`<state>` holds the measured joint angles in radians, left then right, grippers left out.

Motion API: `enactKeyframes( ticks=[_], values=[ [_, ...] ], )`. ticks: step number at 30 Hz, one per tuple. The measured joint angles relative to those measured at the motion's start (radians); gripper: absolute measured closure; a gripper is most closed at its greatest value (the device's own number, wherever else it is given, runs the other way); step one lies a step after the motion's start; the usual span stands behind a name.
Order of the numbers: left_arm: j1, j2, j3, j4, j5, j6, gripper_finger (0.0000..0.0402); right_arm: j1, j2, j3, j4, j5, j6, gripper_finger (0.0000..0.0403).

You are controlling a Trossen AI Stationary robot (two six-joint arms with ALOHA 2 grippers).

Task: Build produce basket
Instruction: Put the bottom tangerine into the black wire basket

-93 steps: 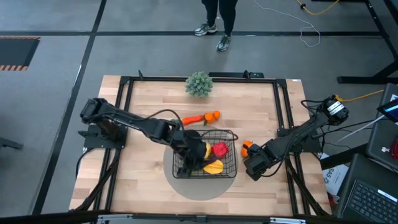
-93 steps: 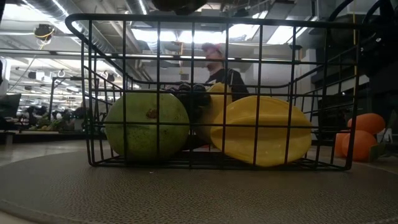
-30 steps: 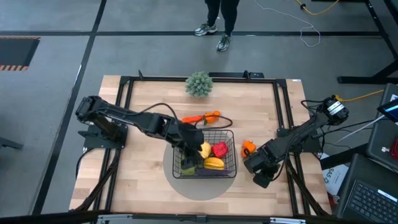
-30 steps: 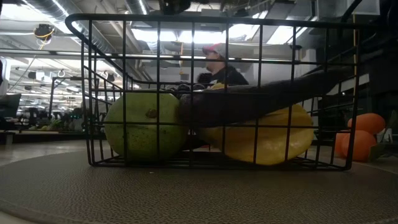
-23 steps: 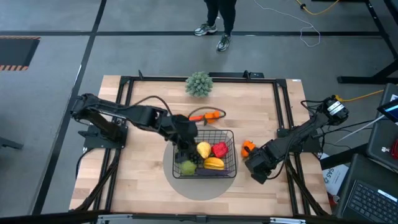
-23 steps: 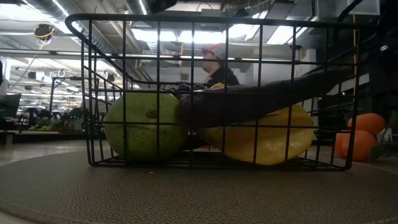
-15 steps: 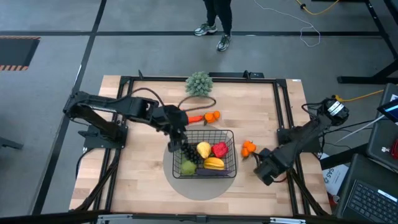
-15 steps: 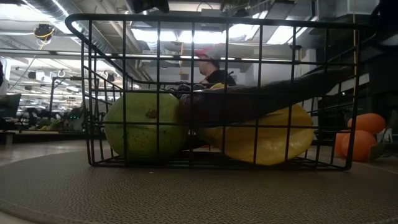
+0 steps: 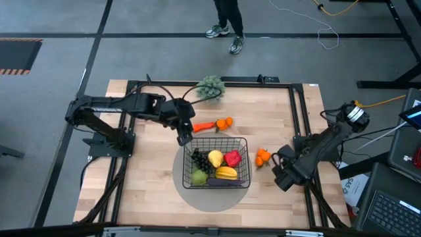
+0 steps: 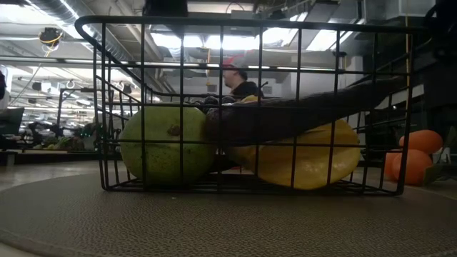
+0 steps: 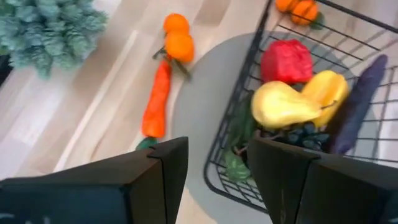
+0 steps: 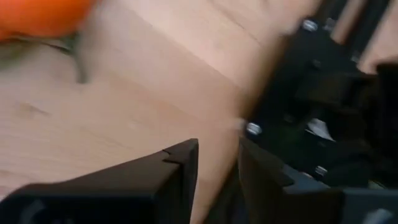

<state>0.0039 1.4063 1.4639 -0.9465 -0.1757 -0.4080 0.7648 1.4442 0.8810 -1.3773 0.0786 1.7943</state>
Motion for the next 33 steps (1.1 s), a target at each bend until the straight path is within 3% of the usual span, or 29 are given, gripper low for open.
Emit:
enactKeyframes(
  ticks=[12,23,28,33],
  values=[
    [0.115,0.001,0.000,-0.052,-0.001,0.052,0.0250,-0.036,-0.181,0.000,-0.182,-0.039,0.034,0.0299],
    [0.159,0.001,0.000,-0.219,-0.028,0.067,0.0250,-0.036,-0.317,-0.003,-0.024,0.163,-0.029,0.0299],
    [0.147,0.001,0.000,-0.241,-0.051,0.047,0.0250,-0.036,-0.310,-0.044,0.101,0.261,-0.078,0.0299],
    [0.145,0.001,0.000,-0.243,-0.051,0.051,0.0250,-0.043,-0.283,-0.063,0.091,0.283,-0.153,0.0299]
  ],
)
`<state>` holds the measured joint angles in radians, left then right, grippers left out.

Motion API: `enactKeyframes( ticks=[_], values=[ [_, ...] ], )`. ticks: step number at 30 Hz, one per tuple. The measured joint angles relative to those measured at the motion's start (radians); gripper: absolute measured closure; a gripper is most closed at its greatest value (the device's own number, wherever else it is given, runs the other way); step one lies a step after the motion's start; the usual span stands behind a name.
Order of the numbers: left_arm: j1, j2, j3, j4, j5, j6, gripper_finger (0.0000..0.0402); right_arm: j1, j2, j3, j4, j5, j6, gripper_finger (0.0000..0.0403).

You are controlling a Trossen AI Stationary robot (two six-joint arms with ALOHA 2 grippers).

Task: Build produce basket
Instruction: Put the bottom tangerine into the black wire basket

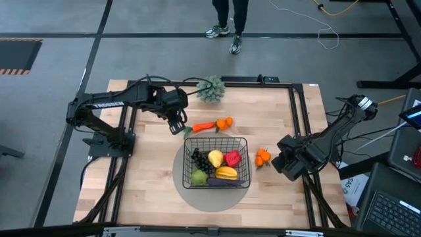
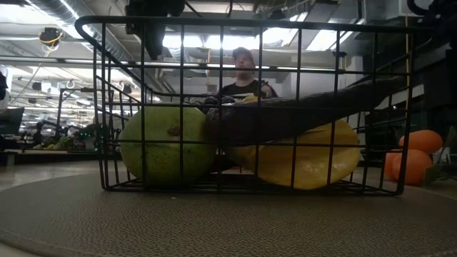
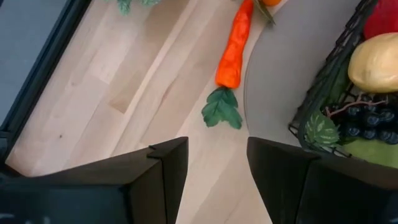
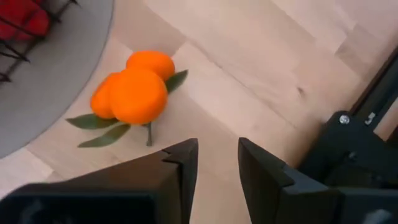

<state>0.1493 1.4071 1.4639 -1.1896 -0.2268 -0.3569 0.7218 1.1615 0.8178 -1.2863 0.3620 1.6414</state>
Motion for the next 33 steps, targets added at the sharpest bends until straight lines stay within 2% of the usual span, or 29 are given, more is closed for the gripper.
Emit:
enactKeyframes(
  ticks=[4,14,23,33],
  values=[
    [0.000,0.000,0.000,0.000,0.000,0.000,0.0250,-0.016,0.010,-0.001,0.002,-0.049,0.000,0.0285],
    [0.000,0.000,0.000,-0.024,0.001,0.001,0.0250,-0.044,0.010,-0.001,0.052,-0.102,-0.002,0.0212],
    [0.000,-0.040,0.000,-0.188,0.029,-0.055,0.0250,-0.044,0.019,-0.001,0.169,-0.088,0.000,0.0216],
    [-0.051,-0.153,-0.001,-0.243,0.004,-0.087,0.0250,-0.047,0.148,-0.001,0.169,-0.101,0.003,0.0220]
  ],
)
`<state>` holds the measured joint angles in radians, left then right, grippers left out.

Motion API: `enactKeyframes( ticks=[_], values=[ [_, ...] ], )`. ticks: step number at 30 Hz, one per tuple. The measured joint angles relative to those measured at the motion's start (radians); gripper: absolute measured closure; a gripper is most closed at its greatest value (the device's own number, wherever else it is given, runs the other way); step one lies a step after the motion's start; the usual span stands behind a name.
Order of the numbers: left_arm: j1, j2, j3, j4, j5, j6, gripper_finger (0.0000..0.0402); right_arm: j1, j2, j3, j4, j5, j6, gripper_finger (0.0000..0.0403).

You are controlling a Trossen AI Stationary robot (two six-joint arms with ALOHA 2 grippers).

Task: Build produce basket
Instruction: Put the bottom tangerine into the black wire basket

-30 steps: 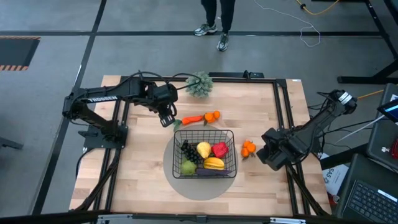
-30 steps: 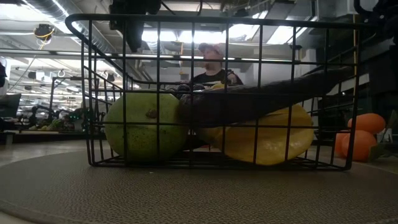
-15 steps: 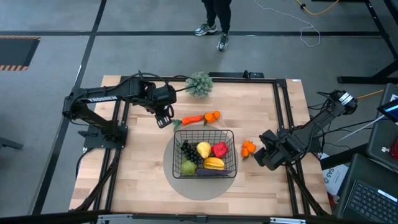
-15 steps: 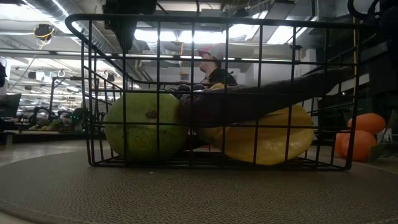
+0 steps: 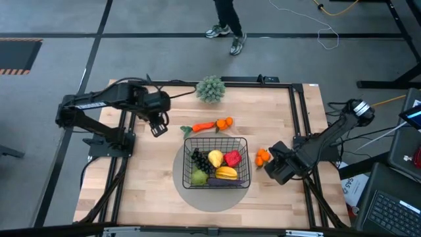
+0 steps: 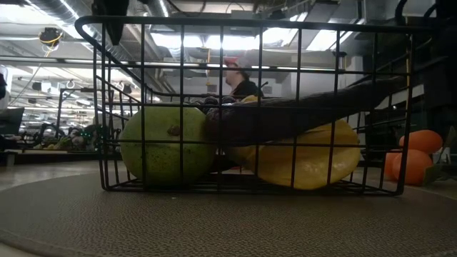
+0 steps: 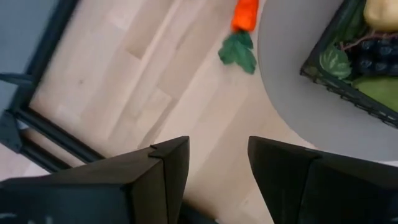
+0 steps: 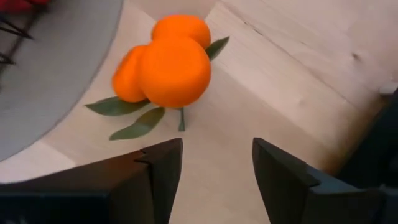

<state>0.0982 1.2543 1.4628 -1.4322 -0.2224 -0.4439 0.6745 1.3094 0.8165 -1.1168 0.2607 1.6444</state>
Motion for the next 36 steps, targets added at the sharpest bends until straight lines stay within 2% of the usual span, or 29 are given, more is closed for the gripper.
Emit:
enactKeyframes(
  ticks=[6,10,16,21,26,36],
  values=[
    [-0.027,-0.088,-0.022,0.008,-0.079,-0.059,0.0250,-0.015,0.076,0.000,0.010,-0.058,-0.001,0.0220],
    [-0.038,-0.141,-0.070,0.015,-0.109,-0.108,0.0250,-0.019,0.118,0.000,0.045,-0.061,-0.004,0.0220],
    [-0.041,-0.207,-0.175,0.052,-0.112,-0.139,0.0250,-0.034,0.168,0.000,0.067,-0.055,-0.009,0.0221],
    [-0.041,-0.238,-0.262,0.084,-0.111,-0.161,0.0250,-0.056,0.212,0.000,0.176,-0.046,-0.060,0.0221],
    [-0.041,-0.257,-0.320,0.097,-0.111,-0.179,0.0250,-0.090,0.268,0.000,0.165,-0.045,-0.063,0.0221],
    [-0.041,-0.260,-0.344,0.103,-0.109,-0.182,0.0250,-0.129,0.360,0.005,0.203,-0.043,-0.159,0.0221]
  ],
)
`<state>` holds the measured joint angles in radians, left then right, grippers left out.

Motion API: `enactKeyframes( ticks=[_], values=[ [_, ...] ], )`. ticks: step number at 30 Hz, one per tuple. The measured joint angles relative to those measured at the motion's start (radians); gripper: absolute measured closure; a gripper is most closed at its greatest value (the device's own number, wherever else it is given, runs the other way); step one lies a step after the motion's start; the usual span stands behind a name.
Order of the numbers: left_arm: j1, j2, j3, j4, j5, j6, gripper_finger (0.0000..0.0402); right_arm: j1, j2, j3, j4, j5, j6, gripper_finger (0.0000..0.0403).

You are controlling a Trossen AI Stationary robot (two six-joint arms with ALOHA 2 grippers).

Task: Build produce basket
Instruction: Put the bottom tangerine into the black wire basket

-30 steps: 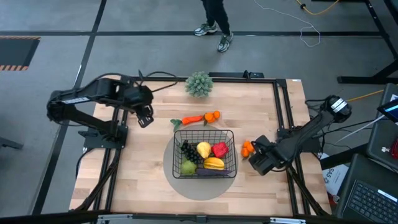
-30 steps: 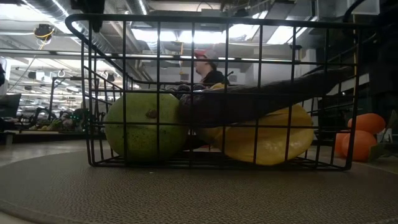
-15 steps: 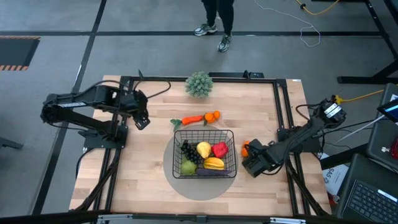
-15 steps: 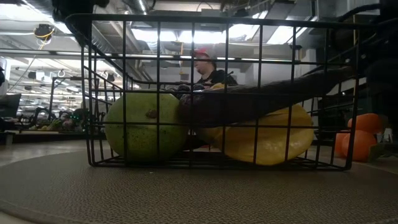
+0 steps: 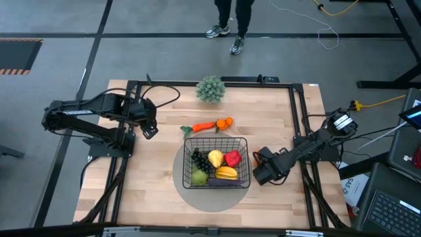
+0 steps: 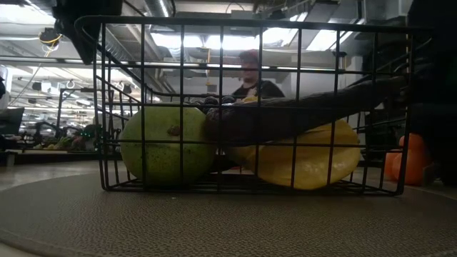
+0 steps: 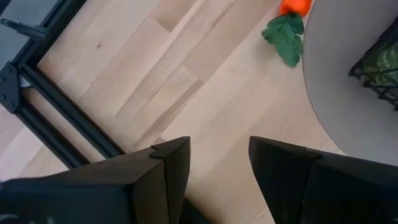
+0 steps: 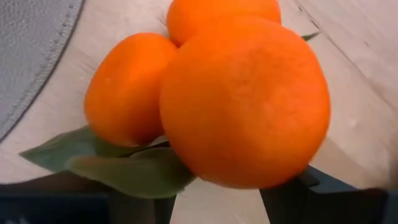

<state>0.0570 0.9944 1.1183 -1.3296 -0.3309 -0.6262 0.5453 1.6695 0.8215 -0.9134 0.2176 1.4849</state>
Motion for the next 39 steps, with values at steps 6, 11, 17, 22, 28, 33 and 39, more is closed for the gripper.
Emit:
enactKeyframes(
  ticks=[6,11,17,22,28,33,39],
  values=[
    [0.000,0.000,0.000,0.000,0.000,0.000,0.0250,-0.013,0.002,-0.002,0.011,-0.008,-0.028,0.0248],
    [0.000,0.000,0.000,0.000,0.000,0.000,0.0250,-0.022,0.003,-0.002,0.038,-0.017,-0.028,0.0300],
    [0.000,0.000,0.000,0.000,0.000,0.000,0.0250,-0.027,0.004,-0.003,0.063,-0.019,-0.025,0.0368],
    [0.000,0.000,0.000,0.000,-0.001,0.000,0.0250,-0.027,0.004,-0.003,0.065,-0.015,-0.024,0.0399],
    [0.000,0.000,0.000,-0.001,-0.001,0.000,0.0250,-0.030,0.011,0.067,-0.115,-0.024,-0.026,0.0402],
    [0.000,0.000,0.000,0.000,0.000,0.000,0.0250,-0.023,0.009,0.192,-0.348,-0.026,-0.025,0.0403],
    [0.000,0.000,0.001,-0.001,-0.001,0.005,0.0250,-0.006,0.007,0.356,-0.668,0.040,0.012,0.0403]
  ],
)
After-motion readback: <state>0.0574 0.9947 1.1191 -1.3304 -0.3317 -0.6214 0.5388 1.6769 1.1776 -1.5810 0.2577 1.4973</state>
